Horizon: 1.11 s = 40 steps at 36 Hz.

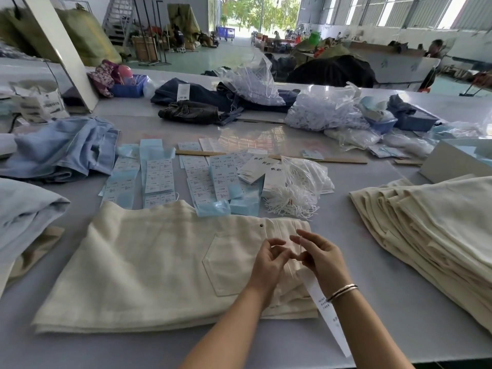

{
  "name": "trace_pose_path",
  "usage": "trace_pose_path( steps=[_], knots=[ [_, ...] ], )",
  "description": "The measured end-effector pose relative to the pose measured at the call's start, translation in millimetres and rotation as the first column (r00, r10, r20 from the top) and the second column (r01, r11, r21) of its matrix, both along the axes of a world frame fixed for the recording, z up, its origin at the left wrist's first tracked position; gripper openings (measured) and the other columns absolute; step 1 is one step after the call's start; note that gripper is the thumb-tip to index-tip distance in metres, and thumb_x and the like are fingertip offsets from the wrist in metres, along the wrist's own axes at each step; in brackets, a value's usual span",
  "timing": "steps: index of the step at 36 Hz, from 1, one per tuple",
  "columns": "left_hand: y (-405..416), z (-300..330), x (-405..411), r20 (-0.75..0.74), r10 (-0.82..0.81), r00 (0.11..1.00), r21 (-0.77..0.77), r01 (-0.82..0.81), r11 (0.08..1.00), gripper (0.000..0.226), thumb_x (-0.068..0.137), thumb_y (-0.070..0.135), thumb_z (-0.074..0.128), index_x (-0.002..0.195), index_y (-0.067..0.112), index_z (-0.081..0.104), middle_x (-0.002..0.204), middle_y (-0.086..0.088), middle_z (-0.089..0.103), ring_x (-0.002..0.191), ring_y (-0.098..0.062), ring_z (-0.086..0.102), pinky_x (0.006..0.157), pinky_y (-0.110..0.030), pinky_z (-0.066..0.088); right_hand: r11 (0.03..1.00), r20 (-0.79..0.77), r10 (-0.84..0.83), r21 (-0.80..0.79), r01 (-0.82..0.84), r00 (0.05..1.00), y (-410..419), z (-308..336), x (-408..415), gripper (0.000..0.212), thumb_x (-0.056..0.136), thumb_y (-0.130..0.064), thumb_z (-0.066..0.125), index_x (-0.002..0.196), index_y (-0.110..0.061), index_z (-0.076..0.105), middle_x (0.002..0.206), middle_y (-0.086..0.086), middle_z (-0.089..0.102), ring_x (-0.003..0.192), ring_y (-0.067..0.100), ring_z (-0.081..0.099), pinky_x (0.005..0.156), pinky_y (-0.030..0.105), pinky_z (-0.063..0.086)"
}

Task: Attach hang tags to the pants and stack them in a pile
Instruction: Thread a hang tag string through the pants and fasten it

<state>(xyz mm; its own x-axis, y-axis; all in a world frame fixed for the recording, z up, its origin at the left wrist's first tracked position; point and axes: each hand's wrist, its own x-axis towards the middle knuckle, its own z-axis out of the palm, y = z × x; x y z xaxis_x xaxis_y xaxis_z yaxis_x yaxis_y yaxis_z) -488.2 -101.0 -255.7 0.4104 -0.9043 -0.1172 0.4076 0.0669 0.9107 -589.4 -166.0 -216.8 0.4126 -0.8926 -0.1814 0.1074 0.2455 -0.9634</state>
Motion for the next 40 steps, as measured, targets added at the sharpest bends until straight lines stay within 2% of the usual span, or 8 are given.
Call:
trace_pose_path(
  steps=[4,12,15,18,23,29,34,40],
  knots=[
    [0,-1,0,0.016,0.013,1.0,-0.01,-0.013,1.0,0.015,0.094,-0.008,0.049,0.1,0.006,0.045,0.084,-0.013,0.062,0.069,-0.006,0.065,0.071,-0.016,0.051,1.0,-0.016,0.004,0.02,-0.004,1.0,2,-13,-3,0.011,0.089,-0.003,0.06,0.098,-0.005,0.066,0.096,0.009,0.074,0.043,0.01,0.054,0.049,0.02,0.048],
    [-3,-7,-1,0.031,-0.018,0.999,0.005,0.018,1.0,0.02,0.091,-0.009,0.054,0.096,0.008,0.046,0.082,-0.009,0.064,0.075,-0.011,0.067,0.075,-0.023,0.053,0.995,0.041,0.065,0.07,-0.067,0.997,3,-17,-10,0.016,0.089,0.0,0.058,0.1,-0.001,0.069,0.089,0.014,0.073,0.047,0.009,0.049,0.049,0.02,0.048],
    [-4,-7,-1,0.061,-0.026,0.998,0.014,0.026,1.0,0.021,0.09,-0.008,0.057,0.094,0.009,0.046,0.085,-0.014,0.062,0.076,-0.013,0.067,0.079,-0.024,0.053,0.995,0.041,0.042,0.093,-0.046,0.998,2,-20,-10,0.018,0.089,0.0,0.057,0.101,-0.001,0.07,0.067,0.012,0.054,0.048,0.009,0.041,0.048,0.019,0.04],
    [-4,-4,-2,0.11,-0.054,0.992,0.02,0.052,0.998,0.022,0.09,-0.009,0.057,0.093,0.009,0.045,0.091,-0.023,0.06,0.079,-0.017,0.065,0.083,-0.027,0.051,0.993,0.056,0.021,0.112,-0.027,0.998,0,-22,-10,0.019,0.087,-0.001,0.058,0.103,0.0,0.069,0.069,0.01,0.045,0.047,0.009,0.038,0.049,0.02,0.037],
    [-4,-5,-3,0.125,-0.046,0.991,0.021,0.044,0.999,0.023,0.088,-0.008,0.06,0.093,0.009,0.046,0.092,-0.023,0.059,0.088,-0.026,0.061,0.086,-0.033,0.049,0.993,0.066,0.015,0.117,-0.022,0.998,0,-23,-9,0.016,0.081,0.0,0.064,0.093,-0.004,0.074,0.066,0.011,0.054,0.045,0.008,0.039,0.045,0.016,0.038],
    [-5,-8,-2,0.117,-0.035,0.993,0.011,0.034,0.999,0.023,0.088,-0.007,0.061,0.092,0.011,0.047,0.091,-0.023,0.061,0.084,-0.022,0.065,0.082,-0.026,0.052,0.995,0.054,-0.007,0.102,0.001,0.999,0,-27,-10,0.016,0.082,0.002,0.064,0.09,-0.006,0.075,0.051,0.003,0.054,0.042,0.007,0.039,0.044,0.014,0.036],
    [-4,-7,-3,0.116,-0.026,0.993,0.01,0.025,1.0,0.022,0.089,-0.007,0.06,0.093,0.01,0.047,0.093,-0.024,0.061,0.089,-0.024,0.064,0.084,-0.028,0.052,0.994,0.078,0.036,0.1,-0.044,0.996,1,-27,-11,0.015,0.084,0.004,0.061,0.092,0.0,0.072,0.06,0.006,0.064,0.047,0.004,0.052,0.048,0.014,0.045],
    [-4,-7,-3,0.125,-0.022,0.992,0.017,0.02,1.0,0.024,0.09,-0.008,0.057,0.092,0.012,0.044,0.091,-0.022,0.062,0.086,-0.024,0.063,0.086,-0.033,0.05,0.996,0.021,0.052,0.076,-0.054,0.998,1,-28,-13,0.014,0.085,0.004,0.06,0.092,-0.001,0.072,0.06,0.006,0.063,0.048,0.006,0.05,0.049,0.015,0.046]
  ],
)
